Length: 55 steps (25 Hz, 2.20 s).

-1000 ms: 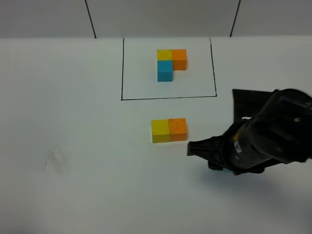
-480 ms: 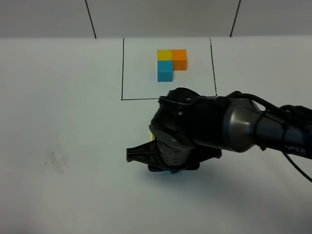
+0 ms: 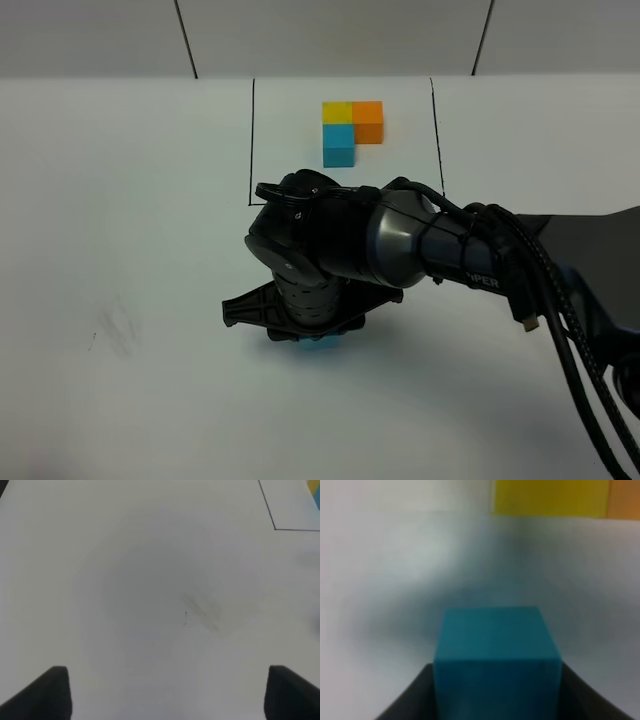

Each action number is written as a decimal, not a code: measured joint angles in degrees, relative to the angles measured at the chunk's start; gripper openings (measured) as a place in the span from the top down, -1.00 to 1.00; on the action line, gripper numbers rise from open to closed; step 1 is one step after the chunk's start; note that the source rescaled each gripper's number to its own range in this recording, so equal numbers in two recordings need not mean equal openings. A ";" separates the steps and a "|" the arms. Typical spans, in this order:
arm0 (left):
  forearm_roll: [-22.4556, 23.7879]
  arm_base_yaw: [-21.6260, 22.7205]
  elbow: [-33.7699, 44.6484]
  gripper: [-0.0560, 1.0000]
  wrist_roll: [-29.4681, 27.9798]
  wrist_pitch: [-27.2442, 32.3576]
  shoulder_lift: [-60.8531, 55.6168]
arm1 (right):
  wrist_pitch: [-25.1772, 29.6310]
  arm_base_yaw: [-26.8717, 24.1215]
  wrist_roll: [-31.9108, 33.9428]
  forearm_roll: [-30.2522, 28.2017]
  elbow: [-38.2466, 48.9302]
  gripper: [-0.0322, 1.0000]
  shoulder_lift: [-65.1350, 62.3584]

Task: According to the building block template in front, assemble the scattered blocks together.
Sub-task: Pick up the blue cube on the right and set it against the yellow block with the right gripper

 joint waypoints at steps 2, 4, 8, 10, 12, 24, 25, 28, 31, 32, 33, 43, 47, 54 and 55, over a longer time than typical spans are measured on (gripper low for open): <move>0.00 0.00 0.00 -0.35 0.00 0.00 0.00 | 0.00 -0.61 0.00 -0.05 -0.28 0.50 0.68; 0.00 0.00 0.00 -0.35 0.00 0.00 0.00 | 0.06 -1.41 0.00 -0.11 -0.47 0.50 1.51; 0.00 0.00 0.00 -0.35 0.00 0.00 0.00 | 0.01 -2.66 0.00 -0.60 -0.63 0.50 2.94; 0.00 0.00 0.00 -0.35 0.00 0.00 0.00 | -0.24 -2.86 0.00 -0.83 -0.74 0.50 3.14; 0.00 0.00 0.00 -0.35 0.00 0.00 0.00 | -0.67 -2.91 -0.13 -0.98 -0.81 0.50 3.21; 0.00 0.00 0.00 -0.35 -0.12 0.00 0.00 | -2.13 -3.02 0.41 -4.19 -0.81 0.50 3.31; 0.00 0.00 0.00 -0.35 -0.12 0.00 0.00 | -2.41 -3.02 0.60 -4.41 -0.81 0.50 3.31; 0.00 0.00 0.00 -0.35 -0.12 0.00 0.00 | -3.28 -3.02 0.70 -5.04 -0.81 0.50 3.37; 0.00 0.00 0.00 -0.35 -0.20 0.00 0.00 | -3.73 -3.02 0.73 -5.39 -0.81 0.50 3.43; 0.00 0.00 0.00 -0.35 -0.27 0.00 0.00 | -3.73 -3.02 0.73 -5.52 -0.81 0.50 3.48; 0.00 0.00 0.00 -0.35 -0.21 0.00 0.00 | -3.79 -3.02 0.77 -5.54 -0.81 0.50 3.48; 0.00 0.00 0.00 -0.35 -0.16 0.00 0.00 | -4.18 -3.31 1.37 -6.07 -0.81 0.50 3.55; 0.00 0.00 0.00 -0.35 -0.16 0.00 0.00 | -4.26 -3.31 1.53 -6.07 -0.81 0.50 3.55; 0.00 0.00 0.00 -0.35 -0.16 0.00 0.00 | -4.61 -3.31 1.85 -6.07 -0.81 0.45 3.55; 0.00 0.00 0.00 -0.35 -0.16 0.00 0.00 | -4.85 -3.31 1.85 -6.07 -0.81 0.33 3.55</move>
